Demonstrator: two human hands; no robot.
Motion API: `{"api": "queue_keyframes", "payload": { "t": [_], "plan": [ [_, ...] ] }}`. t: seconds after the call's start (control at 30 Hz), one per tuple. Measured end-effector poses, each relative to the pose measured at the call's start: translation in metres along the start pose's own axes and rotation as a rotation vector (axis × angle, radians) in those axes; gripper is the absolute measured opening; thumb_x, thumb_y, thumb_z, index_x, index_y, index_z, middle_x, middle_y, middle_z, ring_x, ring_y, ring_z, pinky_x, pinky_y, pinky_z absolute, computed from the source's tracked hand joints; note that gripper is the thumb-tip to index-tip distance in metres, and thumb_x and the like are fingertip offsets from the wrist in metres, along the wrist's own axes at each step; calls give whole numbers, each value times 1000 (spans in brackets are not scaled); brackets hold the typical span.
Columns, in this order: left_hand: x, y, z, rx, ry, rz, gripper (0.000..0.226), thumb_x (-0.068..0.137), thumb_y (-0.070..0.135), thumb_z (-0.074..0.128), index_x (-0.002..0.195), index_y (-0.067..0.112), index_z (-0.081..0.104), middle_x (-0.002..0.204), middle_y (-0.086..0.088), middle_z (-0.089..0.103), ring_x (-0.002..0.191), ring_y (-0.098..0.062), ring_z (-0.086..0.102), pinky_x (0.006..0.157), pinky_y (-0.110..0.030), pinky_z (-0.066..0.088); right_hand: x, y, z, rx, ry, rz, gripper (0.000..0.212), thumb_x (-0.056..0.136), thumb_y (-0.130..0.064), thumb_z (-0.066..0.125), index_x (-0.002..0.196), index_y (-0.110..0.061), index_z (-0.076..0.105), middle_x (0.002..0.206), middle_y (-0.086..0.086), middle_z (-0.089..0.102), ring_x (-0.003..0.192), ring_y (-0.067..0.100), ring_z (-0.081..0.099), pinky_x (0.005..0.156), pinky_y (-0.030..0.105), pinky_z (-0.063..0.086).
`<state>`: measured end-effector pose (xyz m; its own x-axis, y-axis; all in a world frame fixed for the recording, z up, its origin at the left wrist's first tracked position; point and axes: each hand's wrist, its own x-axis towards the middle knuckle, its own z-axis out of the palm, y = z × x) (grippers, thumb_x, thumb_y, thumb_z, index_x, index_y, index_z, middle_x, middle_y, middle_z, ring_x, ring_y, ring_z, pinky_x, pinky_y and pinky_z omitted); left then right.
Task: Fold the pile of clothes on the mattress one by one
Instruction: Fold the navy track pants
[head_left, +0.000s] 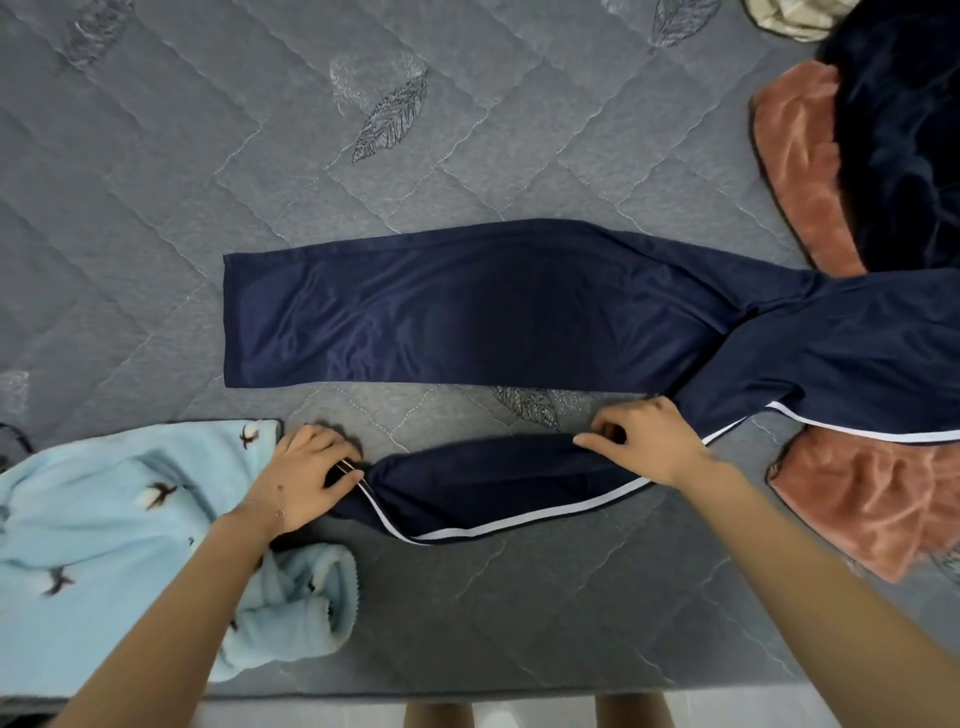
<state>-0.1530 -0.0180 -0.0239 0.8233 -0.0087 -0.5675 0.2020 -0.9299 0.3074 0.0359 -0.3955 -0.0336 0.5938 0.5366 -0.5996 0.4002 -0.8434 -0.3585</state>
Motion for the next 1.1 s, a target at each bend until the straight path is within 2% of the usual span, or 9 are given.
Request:
{"api": "queue_keyframes", "payload": {
  "t": [0.2,0.3,0.4,0.47,0.53,0.73,0.83,0.93,1.1],
  "plan": [
    [-8,-3,2,-43,78,113,48,78,47,41,88,12,72,100,-3,67,109,-27,57,99,-42,36,-22,-6,14,-16,84,-114,65,78,-68,58,128,-27,57,123,-9,56,125,13,43,118,37,12],
    [-9,-3,2,-158,270,-18,40,89,43,41,85,14,68,88,2,69,90,-22,60,92,-42,34,-29,-15,23,45,189,-150,71,79,-60,66,137,-22,52,138,0,49,135,22,37,119,40,13],
    [-7,-2,-8,-508,505,-250,11,95,21,57,86,19,61,84,0,65,79,-13,55,82,-23,39,-31,-26,28,60,220,-188,76,80,-60,64,143,-23,44,150,3,38,143,25,26,121,44,10],
    [-4,-4,-18,-604,662,-359,9,95,17,57,86,18,59,83,2,61,73,2,53,74,-5,37,-28,-31,29,45,202,-209,79,78,-62,64,145,-25,41,154,2,32,145,25,22,121,42,5],
    [1,-7,-29,-634,781,-419,11,95,18,56,88,12,61,78,6,60,73,11,54,72,-3,36,-24,-36,27,7,175,-206,79,79,-60,65,146,-27,39,156,1,28,146,23,19,120,38,1],
    [20,-8,-49,-790,992,-531,20,95,20,51,98,5,63,88,1,59,80,-4,50,74,-5,37,-8,-41,17,-9,234,-111,74,88,-25,68,151,-25,29,157,7,25,141,26,27,116,39,20],
    [26,-13,-54,-840,1039,-568,21,94,21,49,99,5,62,88,1,58,85,-11,50,75,-8,38,1,-39,13,6,301,-72,56,91,-15,63,144,-17,45,148,11,40,132,30,40,109,42,32],
    [29,-19,-55,-806,1001,-582,24,94,23,49,101,4,62,93,-1,59,85,-10,51,73,-7,38,7,-35,5,58,436,-32,28,88,-10,67,116,-6,68,117,14,62,106,35,57,89,46,46],
    [36,-27,-55,-761,972,-599,27,95,26,50,103,3,63,94,-1,59,85,-9,51,75,-12,37,16,-27,-15,76,590,63,21,84,-24,74,82,-4,67,77,8,61,72,28,56,61,37,45]
  ]
}}
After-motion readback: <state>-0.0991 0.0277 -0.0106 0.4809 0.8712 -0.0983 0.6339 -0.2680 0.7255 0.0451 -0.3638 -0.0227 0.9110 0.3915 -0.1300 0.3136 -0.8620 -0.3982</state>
